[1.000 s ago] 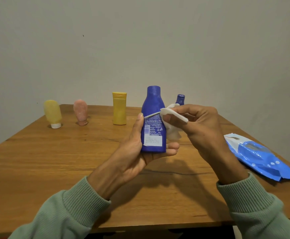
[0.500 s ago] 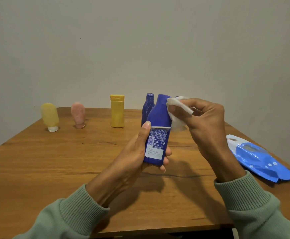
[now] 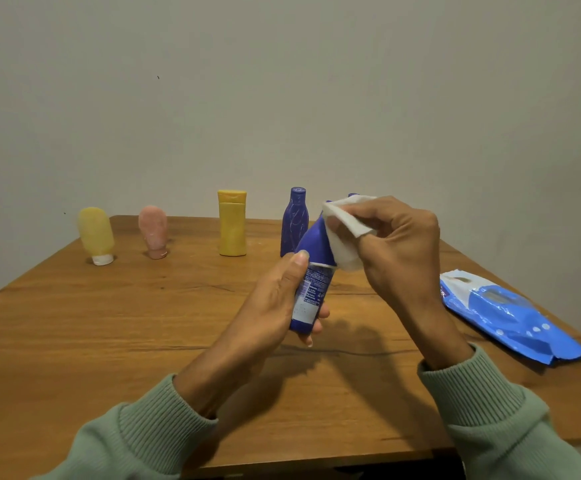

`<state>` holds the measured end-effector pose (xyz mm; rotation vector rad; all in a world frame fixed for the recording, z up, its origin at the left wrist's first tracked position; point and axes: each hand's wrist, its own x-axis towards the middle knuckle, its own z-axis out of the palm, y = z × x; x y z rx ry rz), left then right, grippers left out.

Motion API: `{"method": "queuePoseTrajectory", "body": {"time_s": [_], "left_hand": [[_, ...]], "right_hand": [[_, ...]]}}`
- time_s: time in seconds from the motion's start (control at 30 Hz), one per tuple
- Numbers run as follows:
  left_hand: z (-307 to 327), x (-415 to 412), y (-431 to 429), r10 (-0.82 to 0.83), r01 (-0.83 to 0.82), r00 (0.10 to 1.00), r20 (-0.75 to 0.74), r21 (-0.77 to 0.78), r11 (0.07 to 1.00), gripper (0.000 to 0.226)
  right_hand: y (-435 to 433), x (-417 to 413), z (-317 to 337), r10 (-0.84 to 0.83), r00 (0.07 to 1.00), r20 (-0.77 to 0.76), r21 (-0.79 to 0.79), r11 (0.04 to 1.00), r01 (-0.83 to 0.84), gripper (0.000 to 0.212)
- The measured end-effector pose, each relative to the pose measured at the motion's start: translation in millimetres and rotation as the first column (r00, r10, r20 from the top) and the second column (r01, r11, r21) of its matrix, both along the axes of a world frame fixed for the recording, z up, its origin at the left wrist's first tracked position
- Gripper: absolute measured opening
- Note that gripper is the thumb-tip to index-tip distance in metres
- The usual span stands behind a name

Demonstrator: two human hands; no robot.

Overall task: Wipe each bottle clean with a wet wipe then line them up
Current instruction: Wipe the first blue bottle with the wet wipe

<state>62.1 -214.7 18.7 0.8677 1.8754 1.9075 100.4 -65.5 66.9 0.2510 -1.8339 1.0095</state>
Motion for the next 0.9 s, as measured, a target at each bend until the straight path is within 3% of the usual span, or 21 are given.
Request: {"method": "queuePoseTrajectory", "body": {"time_s": [0.07,0.23,0.37,0.5,0.67,0.83,0.9], "left_hand": [[0,0,0,0.021,-0.022,0.999,-0.045,-0.027,0.999,0.045],[2,1,-3,0.093,-0.118,0.967,-0.237,-0.091,0.989,0.034],[1,-2,-2,0.125,-0.18,0.927,-0.354,-0.127,0.975,0.034],[0,-3,-2,0.165,-0.231,0.899,-0.406,-0.117,0.966,0.028],[-2,-1,-1,0.195,-0.257,0.888,-0.417,-0.098,0.961,0.033],[-6,-3,0,0.225,-0.285,0.879,-0.42,-0.085,0.955,0.04],[-6,-3,0,0.222,-0.277,0.884,-0.41,-0.079,0.957,0.044]], "right_hand": [[1,-3,0,-0.041,0.999,-0.027,-0.057,0.998,0.04,0.027],[-3,1,-7,-0.051,0.999,0.019,0.027,0.998,0.05,0.033],[2,0,-7,-0.104,0.994,-0.01,-0.032,0.994,0.104,0.034],[-1,1,-11,-0.077,0.997,0.012,0.022,0.997,0.077,0.035],[2,-2,-8,-0.149,0.988,-0.048,-0.062,0.987,0.146,0.029],[-3,1,-11,-0.098,0.995,0.006,0.02,0.995,0.098,0.03],[1,0,-8,-0.107,0.994,-0.012,-0.046,0.993,0.106,0.032]]}}
